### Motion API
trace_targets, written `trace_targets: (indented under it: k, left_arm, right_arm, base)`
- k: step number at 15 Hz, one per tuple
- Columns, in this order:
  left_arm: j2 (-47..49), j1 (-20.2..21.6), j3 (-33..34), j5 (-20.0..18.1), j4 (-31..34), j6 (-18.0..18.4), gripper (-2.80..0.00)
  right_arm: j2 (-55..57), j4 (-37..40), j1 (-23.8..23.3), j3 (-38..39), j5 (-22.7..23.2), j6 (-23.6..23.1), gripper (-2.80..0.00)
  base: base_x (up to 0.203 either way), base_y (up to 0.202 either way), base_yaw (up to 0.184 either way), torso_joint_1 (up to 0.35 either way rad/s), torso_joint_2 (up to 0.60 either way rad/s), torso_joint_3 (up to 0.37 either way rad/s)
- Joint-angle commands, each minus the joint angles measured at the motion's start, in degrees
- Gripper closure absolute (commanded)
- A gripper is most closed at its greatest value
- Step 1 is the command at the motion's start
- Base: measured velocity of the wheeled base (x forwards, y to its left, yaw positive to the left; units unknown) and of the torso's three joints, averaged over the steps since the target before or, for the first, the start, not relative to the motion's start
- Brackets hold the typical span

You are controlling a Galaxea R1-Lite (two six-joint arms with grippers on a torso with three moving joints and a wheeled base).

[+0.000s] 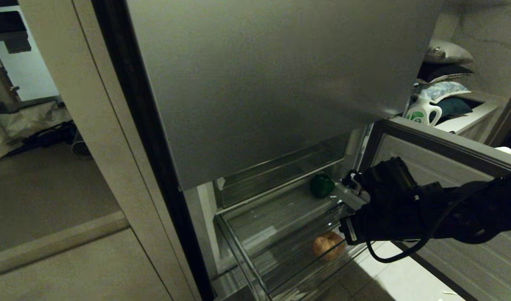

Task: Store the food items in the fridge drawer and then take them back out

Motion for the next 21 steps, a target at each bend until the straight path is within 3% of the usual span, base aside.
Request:
trace_targets:
  k: [1, 7, 10, 15, 21]
  left_arm:
    - [0.05, 0.04, 0.0, 0.01, 0.02, 0.03, 0.0]
    - [0.05, 0.03, 0.0, 0.01, 0.02, 0.02, 0.0]
    - [0.05, -0.04, 0.0, 0.01, 0.02, 0.04, 0.0]
    - [0.05, 0.04, 0.0, 0.01, 0.02, 0.04, 0.0]
    - [0.05, -0.01, 0.0, 0.01, 0.02, 0.04, 0.0]
  right_arm:
    - [1.81, -0.03, -0.23, -0.71, 0.0, -0.12, 0.0]
    - [2.34, -0.12, -0.32, -0.27, 3.6, -0.21, 0.0]
    - [1.91, 0.74, -0.32, 0.07, 3.79, -1.25, 0.0]
    - [-2.02, 9.3, -0.41, 0.17, 3.78, -2.32, 0.0]
    - [2.33, 9.57, -0.55, -4.96, 3.07, -2.15, 0.0]
  base:
    - [0.0, 0.0, 0.0, 0.0, 0.0, 0.0]
    - [0.0, 0.0, 0.0, 0.0, 0.0, 0.0]
    - [0.0, 0.0, 0.0, 0.0, 0.0, 0.0]
    - [0.0, 0.0, 0.0, 0.0, 0.0, 0.0]
    - [0.0, 0.0, 0.0, 0.0, 0.0, 0.0]
